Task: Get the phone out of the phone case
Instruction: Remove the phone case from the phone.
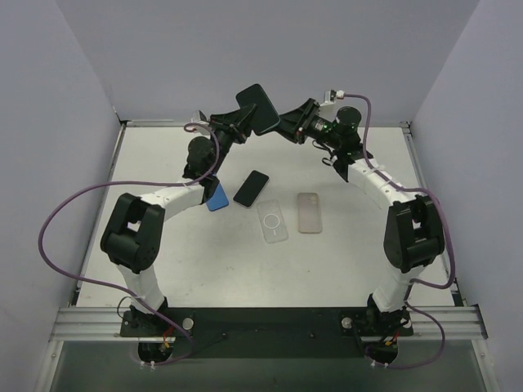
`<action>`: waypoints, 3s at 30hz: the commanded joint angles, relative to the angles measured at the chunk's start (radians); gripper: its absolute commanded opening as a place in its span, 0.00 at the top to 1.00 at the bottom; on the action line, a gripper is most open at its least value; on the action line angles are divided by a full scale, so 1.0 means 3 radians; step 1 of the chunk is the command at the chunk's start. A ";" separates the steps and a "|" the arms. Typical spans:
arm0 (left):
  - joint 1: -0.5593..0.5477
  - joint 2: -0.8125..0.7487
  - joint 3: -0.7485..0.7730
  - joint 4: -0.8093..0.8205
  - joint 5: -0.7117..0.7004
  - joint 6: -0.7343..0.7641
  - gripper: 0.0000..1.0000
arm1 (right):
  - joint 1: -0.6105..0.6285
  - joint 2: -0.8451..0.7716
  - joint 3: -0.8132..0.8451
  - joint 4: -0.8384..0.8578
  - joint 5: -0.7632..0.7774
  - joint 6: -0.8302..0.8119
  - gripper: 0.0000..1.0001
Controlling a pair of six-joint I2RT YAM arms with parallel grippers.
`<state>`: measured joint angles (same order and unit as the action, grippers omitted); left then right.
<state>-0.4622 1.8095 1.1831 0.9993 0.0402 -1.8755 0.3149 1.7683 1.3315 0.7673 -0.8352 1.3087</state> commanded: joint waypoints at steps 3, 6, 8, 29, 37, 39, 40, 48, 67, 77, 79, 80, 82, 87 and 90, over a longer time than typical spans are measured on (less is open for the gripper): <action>-0.0377 -0.0310 0.0029 0.1910 0.0356 -0.0620 1.00 | 0.0178 0.0374 -0.0031 0.0074 -0.0131 0.0387 0.81; -0.0402 -0.0244 -0.0078 0.1971 0.0438 -0.0682 1.00 | 0.0121 0.0349 -0.0138 0.0269 -0.0110 0.0490 1.00; -0.0413 -0.0198 -0.0134 0.2007 0.0494 -0.0728 1.00 | 0.0035 0.0242 -0.0311 0.0300 -0.0095 0.0485 1.00; -0.0418 -0.0264 -0.0656 0.0899 0.1660 -0.0038 0.10 | -0.0871 -0.1906 -0.0890 -0.3144 0.1243 -0.2264 1.00; -0.0423 -0.0300 -0.0646 0.0463 0.1799 0.0269 0.08 | -0.0743 -0.2039 -0.0967 -0.4147 0.2920 -0.3180 1.00; -0.0438 -0.0269 -0.0580 0.0295 0.1870 0.0361 0.08 | -0.0646 -0.1968 -0.0956 -0.4290 0.3289 -0.3288 1.00; -0.0448 -0.0264 -0.0473 0.0198 0.1896 0.0422 0.08 | -0.0600 -0.1881 -0.0956 -0.4327 0.3392 -0.3304 1.00; -0.0658 -0.0126 0.0070 -0.1571 0.1952 0.1603 0.07 | -0.0073 -0.1319 -0.0992 -0.4434 0.4022 -0.3386 1.00; -0.0985 0.1398 0.0846 -0.1479 0.2156 0.1890 0.08 | -0.0277 -0.1149 -0.1570 -0.3760 0.2657 -0.3350 1.00; -0.1159 0.1495 0.1139 -0.2256 0.2162 0.2478 0.20 | -0.0523 -0.1170 -0.1693 -0.3622 0.2212 -0.3350 1.00; -0.1180 0.1475 0.1169 -0.2481 0.2045 0.2636 0.20 | -0.0533 -0.1093 -0.1703 -0.3586 0.2181 -0.3345 1.00; -0.1185 0.1464 0.1180 -0.2548 0.2009 0.2687 0.20 | -0.0528 -0.1053 -0.1698 -0.3560 0.2171 -0.3345 1.00; -0.1180 0.1459 0.1220 -0.2726 0.1917 0.2800 0.20 | -0.0533 -0.0986 -0.1708 -0.3499 0.2145 -0.3334 1.00; -0.1185 0.1459 0.1297 -0.2922 0.1799 0.3004 0.20 | -0.0538 -0.0924 -0.1723 -0.3422 0.2074 -0.3309 1.00; -0.1195 0.1464 0.1343 -0.2973 0.1707 0.3127 0.20 | -0.0559 -0.0909 -0.1733 -0.3391 0.1987 -0.3304 1.00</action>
<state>-0.8165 2.2539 1.5280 0.1539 0.6018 -1.0275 0.1501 1.4368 0.8375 -0.2947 -0.1547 0.3054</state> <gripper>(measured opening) 0.798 0.112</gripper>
